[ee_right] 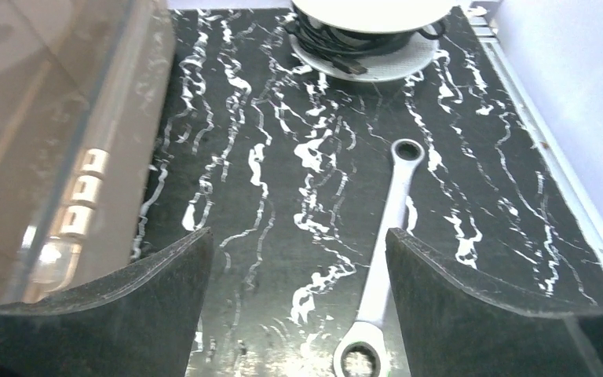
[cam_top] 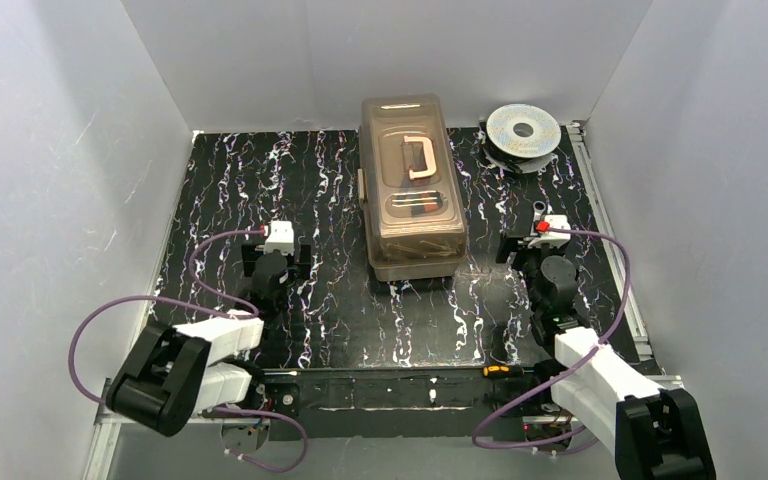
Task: Pack the tool kit
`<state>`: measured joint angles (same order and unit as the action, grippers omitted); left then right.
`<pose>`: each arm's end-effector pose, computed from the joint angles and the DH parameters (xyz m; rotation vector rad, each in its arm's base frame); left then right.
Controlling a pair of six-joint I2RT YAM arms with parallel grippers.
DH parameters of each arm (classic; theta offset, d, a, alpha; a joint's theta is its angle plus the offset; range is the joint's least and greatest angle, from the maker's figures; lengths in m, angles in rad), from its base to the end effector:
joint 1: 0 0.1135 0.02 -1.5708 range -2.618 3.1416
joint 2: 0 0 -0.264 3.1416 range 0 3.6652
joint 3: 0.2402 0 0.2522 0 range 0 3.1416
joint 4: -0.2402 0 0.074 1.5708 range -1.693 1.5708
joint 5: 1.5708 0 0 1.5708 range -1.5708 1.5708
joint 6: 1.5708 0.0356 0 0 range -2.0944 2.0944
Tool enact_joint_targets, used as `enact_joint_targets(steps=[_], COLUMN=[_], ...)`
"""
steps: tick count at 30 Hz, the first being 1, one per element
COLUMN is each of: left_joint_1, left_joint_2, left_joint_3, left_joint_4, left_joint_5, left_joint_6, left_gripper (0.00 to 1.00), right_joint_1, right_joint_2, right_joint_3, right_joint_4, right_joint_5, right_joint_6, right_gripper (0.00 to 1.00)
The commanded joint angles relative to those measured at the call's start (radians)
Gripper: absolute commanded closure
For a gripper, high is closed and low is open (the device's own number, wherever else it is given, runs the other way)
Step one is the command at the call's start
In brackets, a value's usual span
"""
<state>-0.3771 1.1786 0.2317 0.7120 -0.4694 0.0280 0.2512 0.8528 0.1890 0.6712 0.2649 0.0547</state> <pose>0.2047 -0.0637 0.1691 0.0287 1.7829 0.1725 0.1811 0.0369 0.2095 0.0550 1.5628 0.0338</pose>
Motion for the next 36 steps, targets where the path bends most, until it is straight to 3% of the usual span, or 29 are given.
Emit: enact_joint_targets(steps=[1, 3, 4, 9, 11, 12, 14, 17, 19, 21, 24, 26, 28, 30, 32, 33, 36], left_joint_1=[0.004, 0.014, 0.014, 0.030, 0.052, 0.059, 0.078, 0.118, 0.136, 0.169, 0.261, 0.323, 0.327, 0.328, 0.333, 0.338, 0.357], left_joint_2=[0.061, 0.085, 0.104, 0.193, 0.222, 0.243, 0.269, 0.233, 0.232, 0.223, 0.242, 0.325, 0.277, 0.316, 0.286, 0.309, 0.302], left_joint_3=[-0.046, -0.037, -0.022, 0.020, 0.010, 0.005, 0.011, 0.029, 0.042, 0.056, 0.042, 0.019, 0.042, 0.033, 0.058, 0.053, 0.077], left_joint_4=[0.270, 0.285, 0.278, 0.319, 0.360, 0.407, 0.418, 0.328, 0.300, 0.254, 0.287, 0.428, 0.292, 0.380, 0.283, 0.329, 0.262], left_joint_5=[-0.061, -0.034, -0.045, -0.047, 0.019, 0.025, 0.024, 0.104, 0.139, 0.190, 0.285, 0.387, 0.442, 0.439, 0.449, 0.444, 0.444], left_joint_6=[0.071, 0.086, 0.096, 0.163, 0.181, 0.185, 0.179, 0.140, 0.127, 0.103, 0.023, -0.004, 0.001, 0.007, -0.004, -0.006, -0.033], left_gripper=[0.02, 0.02, 0.04, 0.07, 0.07, 0.06, 0.06, 0.08, 0.09, 0.09, 0.10, 0.13, 0.15, 0.11, 0.07, 0.03, 0.02], right_joint_1=[-0.004, -0.017, -0.029, -0.082, -0.091, -0.087, -0.138, -0.173, -0.176, -0.180, -0.180, -0.183, -0.187, -0.188, -0.188, -0.188, -0.188], right_joint_2=[0.084, 0.133, 0.131, 0.302, 0.433, 0.444, 0.398, 0.504, 0.460, 0.497, 0.465, 0.492, 0.475, 0.477, 0.483, 0.483, 0.477], right_joint_3=[-0.029, -0.010, 0.001, 0.004, -0.036, -0.038, -0.019, -0.015, 0.007, -0.010, 0.009, 0.031, 0.036, 0.037, 0.034, 0.035, 0.039], right_joint_4=[0.206, 0.250, 0.201, 0.303, 0.528, 0.551, 0.417, 0.549, 0.412, 0.513, 0.419, 0.427, 0.384, 0.384, 0.407, 0.402, 0.385], right_joint_5=[0.108, 0.152, 0.129, 0.073, 0.068, 0.097, 0.017, 0.034, 0.027, 0.026, 0.057, 0.115, 0.113, 0.112, 0.112, 0.111, 0.112], right_joint_6=[-0.096, -0.087, -0.090, -0.109, -0.142, -0.126, -0.066, -0.047, -0.015, -0.035, 0.001, 0.015, 0.028, 0.029, 0.022, 0.022, 0.026], right_gripper=[0.12, 0.12, 0.13, 0.15, 0.16, 0.15, 0.16, 0.21, 0.24, 0.27, 0.16, 0.14, 0.13, 0.13, 0.12, 0.12, 0.11])
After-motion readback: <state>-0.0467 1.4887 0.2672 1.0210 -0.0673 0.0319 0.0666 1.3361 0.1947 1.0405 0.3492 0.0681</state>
